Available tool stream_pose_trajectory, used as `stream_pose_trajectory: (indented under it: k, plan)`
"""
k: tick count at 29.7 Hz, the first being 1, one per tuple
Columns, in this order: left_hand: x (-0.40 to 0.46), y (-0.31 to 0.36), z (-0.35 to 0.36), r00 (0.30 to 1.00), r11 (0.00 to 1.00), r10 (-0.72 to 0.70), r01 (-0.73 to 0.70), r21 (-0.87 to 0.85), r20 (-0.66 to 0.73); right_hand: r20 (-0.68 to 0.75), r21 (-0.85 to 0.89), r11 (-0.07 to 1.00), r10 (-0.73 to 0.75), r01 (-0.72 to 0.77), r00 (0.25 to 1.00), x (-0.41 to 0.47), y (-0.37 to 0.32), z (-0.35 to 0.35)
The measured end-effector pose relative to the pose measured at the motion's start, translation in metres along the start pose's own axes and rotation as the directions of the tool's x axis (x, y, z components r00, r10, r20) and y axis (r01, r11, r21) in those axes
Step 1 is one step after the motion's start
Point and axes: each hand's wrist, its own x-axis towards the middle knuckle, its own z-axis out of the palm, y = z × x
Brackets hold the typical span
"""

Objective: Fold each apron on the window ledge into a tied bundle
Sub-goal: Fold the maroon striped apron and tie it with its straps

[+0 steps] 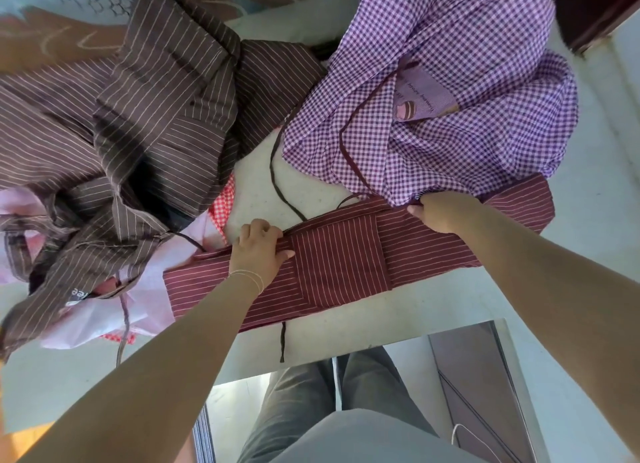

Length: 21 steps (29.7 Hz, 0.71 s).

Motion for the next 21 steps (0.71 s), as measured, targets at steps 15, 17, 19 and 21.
stream_pose_trajectory:
  k: [15,17,19,21]
  plan:
    - [-0.051,-0.009,0.025,0.983,0.982,0.179,-0.181,0.060,0.038,-0.023,-0.228,0.857,-0.479,0.462,0.877,-0.013,-0.085,0.038]
    - [-0.053,-0.025,0.016,0.993,0.993,0.095,-0.100,0.066,0.072,-0.030,-0.206,0.860,-0.483,0.467,0.875,-0.010,-0.083,0.038]
    - [-0.055,-0.042,0.008,0.995,0.997,0.060,-0.063,0.037,0.080,-0.024,-0.188,0.868,-0.472,0.460,0.881,-0.008,-0.084,0.037]
    - [-0.056,-0.054,0.001,0.994,0.997,0.080,-0.079,-0.022,0.070,-0.018,-0.167,0.883,-0.448,0.439,0.894,-0.006,-0.086,0.035]
